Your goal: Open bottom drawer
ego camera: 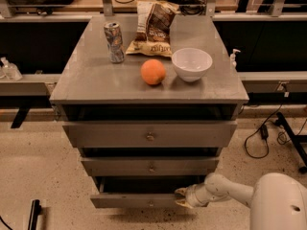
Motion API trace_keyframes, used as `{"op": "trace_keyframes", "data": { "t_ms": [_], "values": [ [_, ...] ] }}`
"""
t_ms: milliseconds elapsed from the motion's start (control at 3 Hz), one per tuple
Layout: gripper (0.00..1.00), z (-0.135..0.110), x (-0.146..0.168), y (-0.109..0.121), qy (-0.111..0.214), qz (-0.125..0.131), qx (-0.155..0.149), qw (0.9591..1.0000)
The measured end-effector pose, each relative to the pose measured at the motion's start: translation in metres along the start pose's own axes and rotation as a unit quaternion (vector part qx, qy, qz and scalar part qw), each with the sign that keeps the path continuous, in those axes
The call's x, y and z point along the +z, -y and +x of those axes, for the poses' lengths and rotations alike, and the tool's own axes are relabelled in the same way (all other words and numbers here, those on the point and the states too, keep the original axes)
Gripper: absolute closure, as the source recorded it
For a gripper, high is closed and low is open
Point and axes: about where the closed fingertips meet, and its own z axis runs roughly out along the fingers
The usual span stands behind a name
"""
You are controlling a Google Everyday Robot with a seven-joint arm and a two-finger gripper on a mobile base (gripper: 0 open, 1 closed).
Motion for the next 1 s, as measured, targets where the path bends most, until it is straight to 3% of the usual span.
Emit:
{"op": "trace_keyframes", "data": {
  "t_ms": [333,667,1000],
  "values": [
    [0.14,-0.0005,-0.0006,0.0001,0.000,0.000,0.000,1.0000],
    [0.00,-0.0011,0.0010,-0.0012,0.001,-0.001,0.000,1.0000],
    [0.00,-0.0011,0.0010,-0.0012,0.001,-0.001,0.000,1.0000]
  ]
}}
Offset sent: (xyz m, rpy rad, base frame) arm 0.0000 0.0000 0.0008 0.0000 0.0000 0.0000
